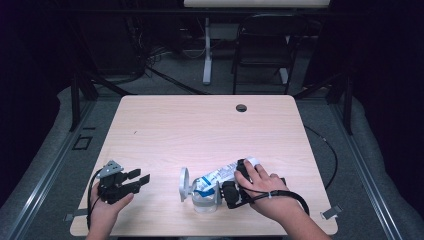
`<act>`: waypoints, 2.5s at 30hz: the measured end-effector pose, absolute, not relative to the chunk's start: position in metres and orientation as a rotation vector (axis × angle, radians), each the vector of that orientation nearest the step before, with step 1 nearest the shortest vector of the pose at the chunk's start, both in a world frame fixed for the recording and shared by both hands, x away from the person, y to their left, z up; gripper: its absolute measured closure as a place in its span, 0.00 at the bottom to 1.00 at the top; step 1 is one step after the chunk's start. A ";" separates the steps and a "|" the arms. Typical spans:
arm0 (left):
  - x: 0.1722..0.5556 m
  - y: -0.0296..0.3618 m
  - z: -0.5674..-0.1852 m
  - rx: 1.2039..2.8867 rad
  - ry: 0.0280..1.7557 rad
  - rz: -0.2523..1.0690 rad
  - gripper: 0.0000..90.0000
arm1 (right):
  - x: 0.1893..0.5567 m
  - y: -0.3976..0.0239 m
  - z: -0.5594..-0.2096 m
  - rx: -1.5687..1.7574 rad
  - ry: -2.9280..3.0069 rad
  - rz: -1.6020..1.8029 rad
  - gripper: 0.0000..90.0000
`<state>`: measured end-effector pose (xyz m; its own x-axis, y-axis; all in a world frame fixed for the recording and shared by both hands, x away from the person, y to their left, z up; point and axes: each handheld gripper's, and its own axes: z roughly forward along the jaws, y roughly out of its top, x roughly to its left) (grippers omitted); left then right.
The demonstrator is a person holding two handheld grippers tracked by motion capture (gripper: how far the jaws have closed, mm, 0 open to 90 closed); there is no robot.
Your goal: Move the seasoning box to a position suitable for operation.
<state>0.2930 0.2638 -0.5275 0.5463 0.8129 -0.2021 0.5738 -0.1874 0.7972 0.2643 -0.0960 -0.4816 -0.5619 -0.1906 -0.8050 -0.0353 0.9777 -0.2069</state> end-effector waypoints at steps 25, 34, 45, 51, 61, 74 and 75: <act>0.293 0.265 -0.528 1.883 1.135 0.327 0.57 | 0.264 -0.096 -0.482 -0.172 2.161 -0.199 0.49; 0.294 0.265 -0.528 1.883 1.135 0.328 0.57 | 0.264 -0.096 -0.482 -0.176 2.160 -0.199 0.49; 0.294 0.266 -0.528 1.881 1.140 0.331 0.57 | 0.263 -0.096 -0.481 -0.180 2.154 -0.208 0.49; 0.294 0.266 -0.529 1.881 1.141 0.331 0.57 | 0.263 -0.096 -0.481 -0.179 2.157 -0.201 0.49; 0.294 0.266 -0.529 1.880 1.143 0.327 0.57 | 0.263 -0.096 -0.480 -0.184 2.154 -0.209 0.49; 0.294 0.266 -0.529 1.877 1.145 0.329 0.57 | 0.262 -0.095 -0.480 -0.192 2.152 -0.213 0.49; 0.294 0.266 -0.529 1.876 1.145 0.329 0.57 | 0.262 -0.095 -0.480 -0.193 2.151 -0.214 0.49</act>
<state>0.2940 0.2662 -0.5290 0.5383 0.8166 -0.2085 0.5810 -0.1803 0.7937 0.2620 -0.0951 -0.4799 -0.5515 -0.2193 -0.8048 -0.0565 0.9724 -0.2263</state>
